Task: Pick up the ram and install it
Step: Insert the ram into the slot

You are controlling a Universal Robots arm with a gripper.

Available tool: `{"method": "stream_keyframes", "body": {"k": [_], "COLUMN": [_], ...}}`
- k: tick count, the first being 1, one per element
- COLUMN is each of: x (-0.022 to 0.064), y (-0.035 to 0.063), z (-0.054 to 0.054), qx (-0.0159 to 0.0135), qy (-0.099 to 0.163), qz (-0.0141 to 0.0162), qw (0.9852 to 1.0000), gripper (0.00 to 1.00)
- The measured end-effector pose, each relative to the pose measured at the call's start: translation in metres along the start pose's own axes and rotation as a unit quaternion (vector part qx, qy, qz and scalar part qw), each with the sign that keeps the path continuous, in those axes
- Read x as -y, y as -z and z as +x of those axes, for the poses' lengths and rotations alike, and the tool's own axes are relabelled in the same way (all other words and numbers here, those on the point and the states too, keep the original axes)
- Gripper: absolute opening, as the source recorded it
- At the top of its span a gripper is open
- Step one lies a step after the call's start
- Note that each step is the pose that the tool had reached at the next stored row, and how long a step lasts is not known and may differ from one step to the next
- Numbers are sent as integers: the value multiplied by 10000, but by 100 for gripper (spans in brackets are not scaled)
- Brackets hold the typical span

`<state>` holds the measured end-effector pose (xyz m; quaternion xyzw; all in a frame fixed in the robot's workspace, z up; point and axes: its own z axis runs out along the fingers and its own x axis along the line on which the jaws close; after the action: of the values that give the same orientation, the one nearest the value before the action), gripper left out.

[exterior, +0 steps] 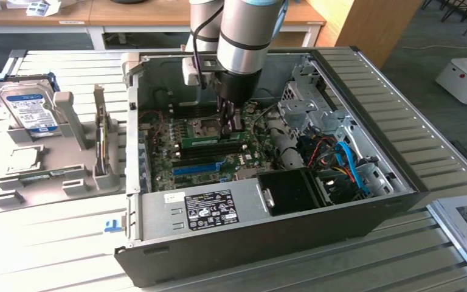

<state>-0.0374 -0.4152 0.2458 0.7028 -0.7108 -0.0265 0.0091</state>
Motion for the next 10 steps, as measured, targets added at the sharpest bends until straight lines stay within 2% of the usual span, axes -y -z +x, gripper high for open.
{"method": "stream_keyframes", "body": {"k": [10], "x": [-3], "y": [-75], "z": [2], "qx": [0], "qy": [-7], "qz": [0], "qw": [10000], "gripper": [12]}}
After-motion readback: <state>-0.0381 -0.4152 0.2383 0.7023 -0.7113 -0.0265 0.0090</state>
